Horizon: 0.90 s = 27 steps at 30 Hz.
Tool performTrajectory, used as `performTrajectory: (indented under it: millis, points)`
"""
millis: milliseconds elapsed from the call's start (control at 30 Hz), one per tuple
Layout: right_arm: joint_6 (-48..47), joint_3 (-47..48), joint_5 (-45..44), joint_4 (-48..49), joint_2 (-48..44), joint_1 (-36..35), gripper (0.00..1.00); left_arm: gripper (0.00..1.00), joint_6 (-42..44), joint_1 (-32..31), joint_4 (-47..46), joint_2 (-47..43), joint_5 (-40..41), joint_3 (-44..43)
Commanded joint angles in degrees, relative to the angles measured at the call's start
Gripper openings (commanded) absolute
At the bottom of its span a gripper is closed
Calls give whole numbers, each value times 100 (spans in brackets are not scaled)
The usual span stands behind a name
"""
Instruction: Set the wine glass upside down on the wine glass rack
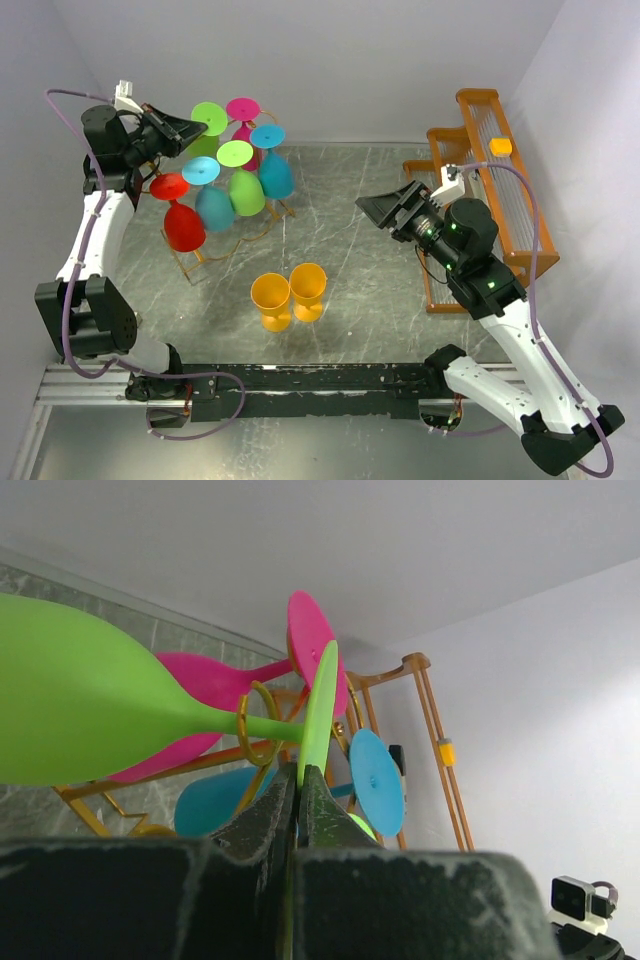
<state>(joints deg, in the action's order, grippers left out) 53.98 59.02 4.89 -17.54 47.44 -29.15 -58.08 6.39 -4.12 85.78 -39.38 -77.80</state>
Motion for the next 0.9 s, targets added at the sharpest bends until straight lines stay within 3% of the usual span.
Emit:
performTrajectory:
  millis: [0, 200, 700, 867]
  points:
    - [-3, 13, -86, -31, -59, 5, 63, 7, 307, 23, 484, -175, 121, -206]
    - [16, -5, -29, 43, 73, 6, 63, 16, 956, 20, 1519, -115, 603, -727]
    - [38, -61, -90, 101, 129, 11, 63, 36, 1858, -15, 2674, -140, 1387, -1383]
    - [-681, 101, -108, -134, 418, 8, 63, 45, 2361, -11, 3094, -291, 1440, -1729]
